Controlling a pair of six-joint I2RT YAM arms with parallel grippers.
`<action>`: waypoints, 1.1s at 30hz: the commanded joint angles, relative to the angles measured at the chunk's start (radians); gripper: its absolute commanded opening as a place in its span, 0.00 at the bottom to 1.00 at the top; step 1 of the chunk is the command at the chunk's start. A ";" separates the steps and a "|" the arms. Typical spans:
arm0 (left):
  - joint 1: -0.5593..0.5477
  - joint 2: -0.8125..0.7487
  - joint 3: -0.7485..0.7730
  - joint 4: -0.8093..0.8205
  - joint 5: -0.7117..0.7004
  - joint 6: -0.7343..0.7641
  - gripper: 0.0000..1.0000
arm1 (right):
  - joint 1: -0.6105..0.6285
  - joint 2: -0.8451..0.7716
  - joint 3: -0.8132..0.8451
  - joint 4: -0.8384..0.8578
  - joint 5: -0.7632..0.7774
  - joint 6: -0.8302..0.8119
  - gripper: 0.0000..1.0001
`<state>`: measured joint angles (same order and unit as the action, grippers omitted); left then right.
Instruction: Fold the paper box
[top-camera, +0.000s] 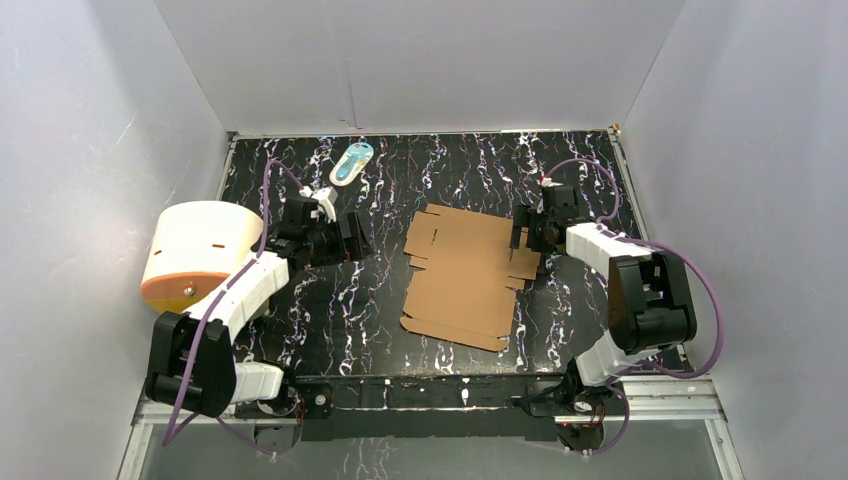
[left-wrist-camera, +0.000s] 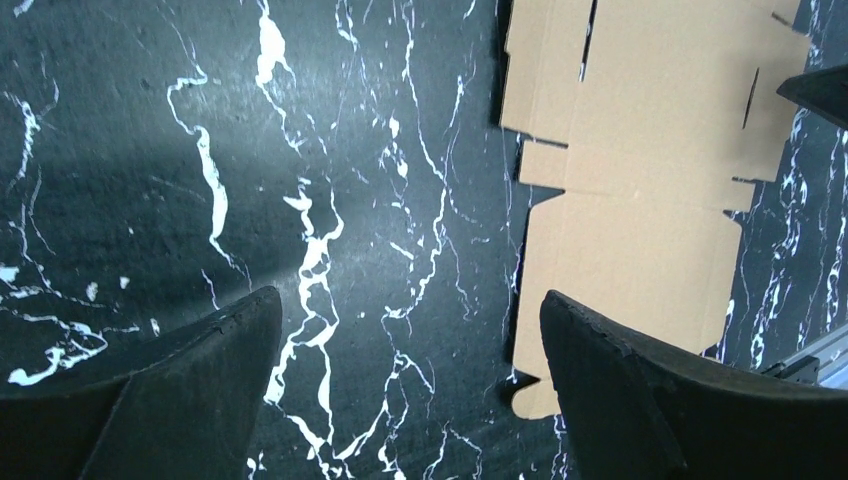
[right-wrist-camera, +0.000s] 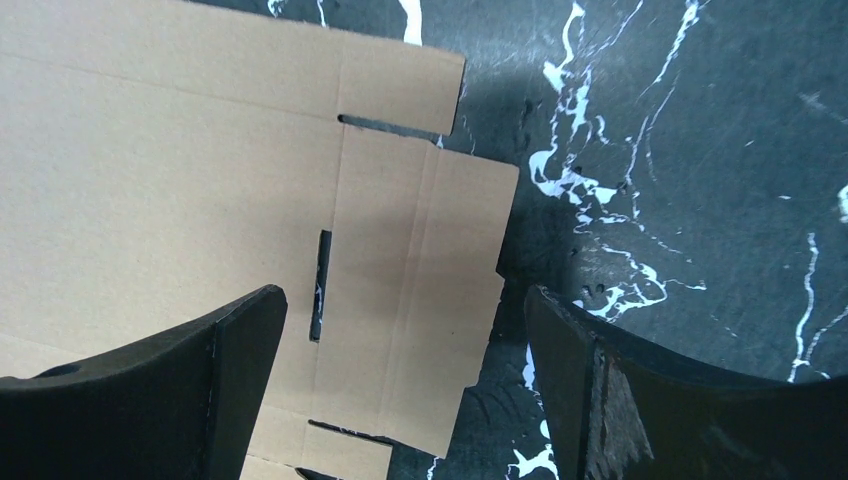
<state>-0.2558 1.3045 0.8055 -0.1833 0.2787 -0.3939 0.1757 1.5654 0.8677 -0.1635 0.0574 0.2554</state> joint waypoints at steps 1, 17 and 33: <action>-0.012 -0.071 -0.036 0.011 0.013 0.023 0.98 | -0.005 0.017 0.021 0.009 -0.040 -0.009 0.99; -0.013 -0.074 -0.033 0.017 0.011 0.002 0.98 | 0.053 0.097 0.046 0.059 -0.291 -0.115 0.99; 0.015 0.111 0.096 0.041 -0.020 -0.141 0.98 | 0.200 0.077 0.044 0.219 -0.314 -0.061 0.99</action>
<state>-0.2638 1.3640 0.8124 -0.1436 0.2634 -0.5018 0.3748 1.6611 0.8883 -0.0242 -0.2573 0.1627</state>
